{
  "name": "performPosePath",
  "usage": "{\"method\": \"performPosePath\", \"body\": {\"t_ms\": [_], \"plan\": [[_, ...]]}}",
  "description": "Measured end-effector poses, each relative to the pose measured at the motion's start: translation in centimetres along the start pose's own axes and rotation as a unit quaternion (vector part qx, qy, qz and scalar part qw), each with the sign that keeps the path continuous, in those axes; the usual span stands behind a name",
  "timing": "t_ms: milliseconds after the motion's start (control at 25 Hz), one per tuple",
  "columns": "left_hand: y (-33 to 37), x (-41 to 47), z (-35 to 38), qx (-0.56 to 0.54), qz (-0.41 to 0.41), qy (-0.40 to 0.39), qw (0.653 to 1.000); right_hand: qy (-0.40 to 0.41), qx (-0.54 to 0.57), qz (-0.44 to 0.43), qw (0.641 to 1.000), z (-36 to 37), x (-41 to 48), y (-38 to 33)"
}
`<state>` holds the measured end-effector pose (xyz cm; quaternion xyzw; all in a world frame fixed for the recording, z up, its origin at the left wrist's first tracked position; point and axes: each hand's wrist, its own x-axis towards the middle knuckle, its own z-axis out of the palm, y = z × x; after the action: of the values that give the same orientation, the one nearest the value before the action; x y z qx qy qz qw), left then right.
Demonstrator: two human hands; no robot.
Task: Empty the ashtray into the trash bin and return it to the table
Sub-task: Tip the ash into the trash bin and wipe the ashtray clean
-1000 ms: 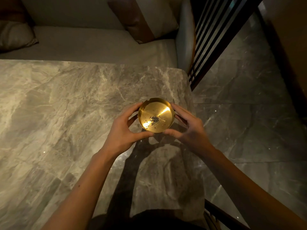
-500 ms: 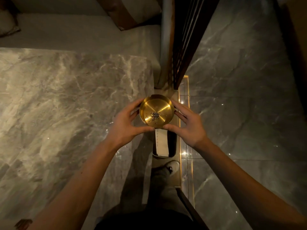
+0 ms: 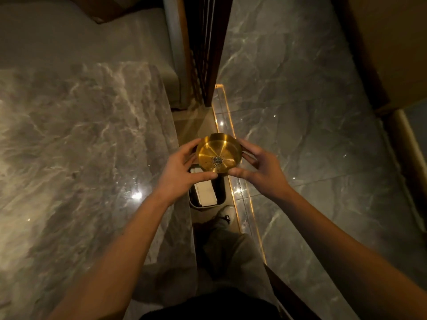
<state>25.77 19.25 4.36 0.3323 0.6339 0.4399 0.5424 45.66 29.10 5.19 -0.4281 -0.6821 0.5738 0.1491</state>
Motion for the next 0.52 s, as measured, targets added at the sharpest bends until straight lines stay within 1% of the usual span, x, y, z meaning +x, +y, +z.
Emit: {"method": "performPosePath", "body": {"t_ms": [80,200,320,400,520], "plan": [[-1.7,0.6,0.9,-0.019,-0.031,0.001,0.999,-0.009,0.014,0.025,1.000,-0.2,0.2,1.7],[-4.3,1.5,2.5,-0.031,-0.073,0.026,0.997,-0.036,0.039,0.061,0.997,-0.8,0.9,4.3],[-6.7,2.3,4.9,-0.038,-0.103,0.054,0.993,-0.083,0.055,0.082,0.992,-1.8,2.1,7.3],[-7.9,2.8,6.4,-0.045,-0.125,0.075,0.988,-0.103,0.062,0.100,0.988,-2.6,2.8,9.5],[-9.9,4.1,8.2,-0.057,-0.153,0.084,0.983,-0.122,0.068,0.117,0.983,-3.5,3.7,12.7]]}}
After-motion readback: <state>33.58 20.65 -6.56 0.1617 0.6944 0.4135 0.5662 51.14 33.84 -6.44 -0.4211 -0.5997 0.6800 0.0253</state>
